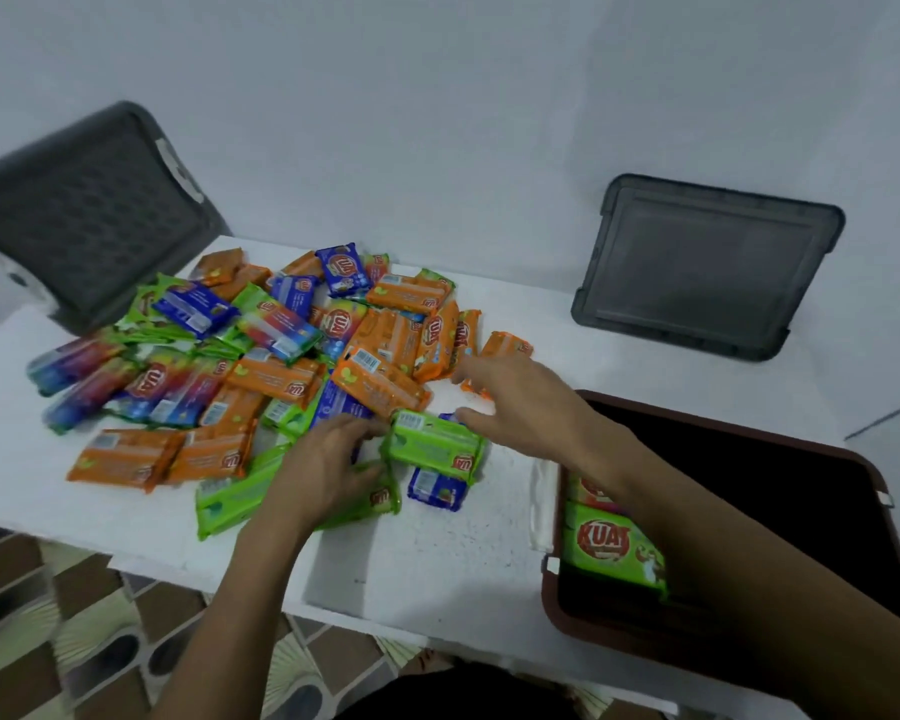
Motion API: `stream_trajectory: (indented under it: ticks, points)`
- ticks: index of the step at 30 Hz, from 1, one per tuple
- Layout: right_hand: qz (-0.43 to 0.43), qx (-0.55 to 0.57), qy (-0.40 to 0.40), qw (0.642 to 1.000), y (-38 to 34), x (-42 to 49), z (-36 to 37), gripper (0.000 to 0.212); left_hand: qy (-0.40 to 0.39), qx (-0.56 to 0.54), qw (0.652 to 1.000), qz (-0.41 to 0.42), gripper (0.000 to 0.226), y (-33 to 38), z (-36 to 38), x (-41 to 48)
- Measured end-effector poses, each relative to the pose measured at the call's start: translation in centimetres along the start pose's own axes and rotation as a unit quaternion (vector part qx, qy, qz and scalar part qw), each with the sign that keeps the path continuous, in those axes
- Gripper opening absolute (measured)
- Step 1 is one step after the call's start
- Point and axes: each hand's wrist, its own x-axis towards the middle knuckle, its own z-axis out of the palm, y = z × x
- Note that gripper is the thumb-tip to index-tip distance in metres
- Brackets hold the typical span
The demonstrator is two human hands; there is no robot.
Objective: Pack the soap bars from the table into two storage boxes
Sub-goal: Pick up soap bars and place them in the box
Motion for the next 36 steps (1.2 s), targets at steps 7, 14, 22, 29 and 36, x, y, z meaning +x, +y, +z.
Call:
stream_trajectory:
  ticks: [7,14,22,29,36]
  points:
    - [-0.034,-0.078,-0.156,0.984,-1.9,4.1,4.8,0.068,-0.074,0.036,0.996,0.026,0.060,-2.1,0.0,-1.6]
    - [-0.062,-0.160,-0.145,0.974,-2.6,5.4,6.2,0.080,-0.086,0.058,0.993,0.050,0.075,-2.3,0.3,-1.6]
    - [-0.049,-0.081,-0.125,0.988,-2.2,4.6,4.0,0.090,-0.105,0.086,0.989,0.057,0.078,-2.4,0.5,-1.4]
    - [0.015,0.144,-0.117,0.982,-1.0,3.0,0.8,0.041,-0.123,0.070,0.989,0.052,0.078,-2.3,0.2,-1.1]
    - [0.082,0.452,0.005,0.888,-0.1,1.6,-0.5,0.022,-0.119,-0.089,0.989,0.017,0.047,-2.2,-3.1,1.5]
